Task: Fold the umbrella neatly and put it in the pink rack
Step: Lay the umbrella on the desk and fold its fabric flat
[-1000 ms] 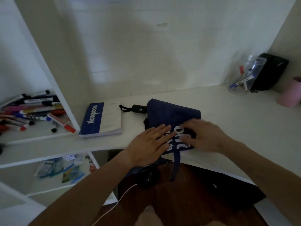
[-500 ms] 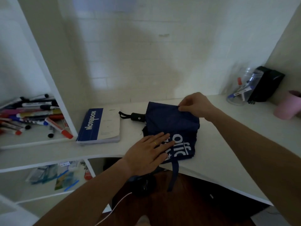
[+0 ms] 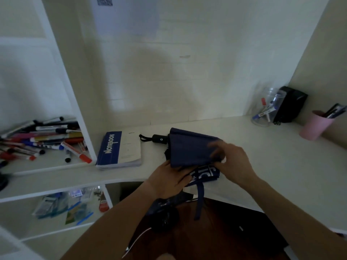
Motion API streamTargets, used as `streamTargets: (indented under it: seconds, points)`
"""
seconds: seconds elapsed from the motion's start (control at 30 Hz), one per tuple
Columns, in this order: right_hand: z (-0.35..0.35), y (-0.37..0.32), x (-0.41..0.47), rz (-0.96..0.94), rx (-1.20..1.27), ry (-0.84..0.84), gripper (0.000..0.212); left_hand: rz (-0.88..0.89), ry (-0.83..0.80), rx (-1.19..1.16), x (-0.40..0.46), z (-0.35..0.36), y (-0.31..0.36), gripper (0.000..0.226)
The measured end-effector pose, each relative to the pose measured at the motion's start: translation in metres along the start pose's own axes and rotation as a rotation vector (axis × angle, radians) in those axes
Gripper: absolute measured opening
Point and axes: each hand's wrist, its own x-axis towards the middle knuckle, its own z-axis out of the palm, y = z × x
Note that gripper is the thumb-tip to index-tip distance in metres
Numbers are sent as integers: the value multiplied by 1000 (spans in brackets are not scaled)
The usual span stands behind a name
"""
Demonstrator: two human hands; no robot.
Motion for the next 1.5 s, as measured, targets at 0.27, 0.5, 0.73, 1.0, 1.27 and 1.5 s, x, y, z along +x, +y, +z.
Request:
streamTargets:
  seconds: [0.27, 0.5, 0.73, 1.0, 1.27, 1.5]
  points:
    - [43, 24, -31, 52, -26, 0, 15, -149, 248, -120, -20, -4, 6, 47]
    - [40, 27, -35, -104, -18, 122, 18, -475, 174, -526, -10, -32, 1, 86]
    - [25, 32, -44, -490, -195, 80, 13, -324, 79, -520, -17, -30, -17, 80]
    - [16, 32, -40, -460, -142, -144, 11, -376, 139, -466, -16, -39, -8, 25]
    - [21, 19, -9, -234, -160, -192, 32, -585, 144, -435, 6, -29, 2, 60]
    - [35, 37, -11, -195, -298, -215, 66, -416, 117, -319, -9, -21, -9, 43]
